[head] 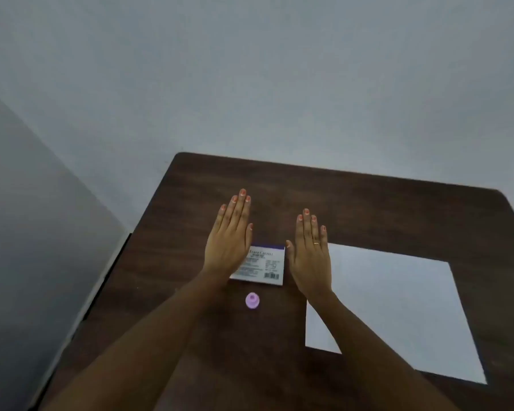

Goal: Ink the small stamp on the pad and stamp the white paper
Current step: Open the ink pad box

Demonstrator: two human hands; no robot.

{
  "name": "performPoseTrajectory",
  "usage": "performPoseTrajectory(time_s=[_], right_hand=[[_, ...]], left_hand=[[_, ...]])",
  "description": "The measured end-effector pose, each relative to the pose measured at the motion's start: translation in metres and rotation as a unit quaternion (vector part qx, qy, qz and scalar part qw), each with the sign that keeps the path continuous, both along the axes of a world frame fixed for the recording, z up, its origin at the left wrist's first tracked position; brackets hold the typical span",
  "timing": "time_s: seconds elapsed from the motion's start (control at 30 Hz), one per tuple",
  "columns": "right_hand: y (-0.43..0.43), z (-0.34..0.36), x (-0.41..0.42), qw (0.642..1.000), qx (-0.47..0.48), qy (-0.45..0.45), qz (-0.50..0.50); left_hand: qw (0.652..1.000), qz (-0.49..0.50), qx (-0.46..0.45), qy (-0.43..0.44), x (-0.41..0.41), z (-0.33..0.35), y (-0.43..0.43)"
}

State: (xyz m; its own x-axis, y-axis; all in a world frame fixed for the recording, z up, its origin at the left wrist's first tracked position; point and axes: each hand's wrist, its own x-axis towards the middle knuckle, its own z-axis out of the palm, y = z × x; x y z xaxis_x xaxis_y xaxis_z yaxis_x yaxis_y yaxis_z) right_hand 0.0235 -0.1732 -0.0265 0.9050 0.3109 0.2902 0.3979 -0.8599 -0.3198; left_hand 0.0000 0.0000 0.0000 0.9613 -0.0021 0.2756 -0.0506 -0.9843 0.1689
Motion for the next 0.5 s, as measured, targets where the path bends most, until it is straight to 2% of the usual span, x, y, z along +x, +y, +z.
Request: performPoseTrajectory(time_s=[0.13, 0.23, 0.37, 0.5], right_hand=[[0.004, -0.018, -0.014, 0.996, 0.001, 0.081, 0.027], [0.006, -0.026, -0.018, 0.991, -0.007, 0.115, 0.063], [0.008, -0.028, -0.012, 0.978, -0.057, 0.149, 0.137], [0.004, -0.026, -0.002, 0.958, -0.077, 0.210, 0.178]], left_hand=[[0.997, -0.003, 0.019, 0.070, -0.011, -0.021, 0.013], [0.989, -0.044, -0.023, 0.138, -0.015, -0.033, 0.020], [0.959, -0.126, -0.042, 0.249, -0.013, -0.038, 0.036], [0.939, -0.168, -0.052, 0.296, -0.007, -0.035, 0.055]])
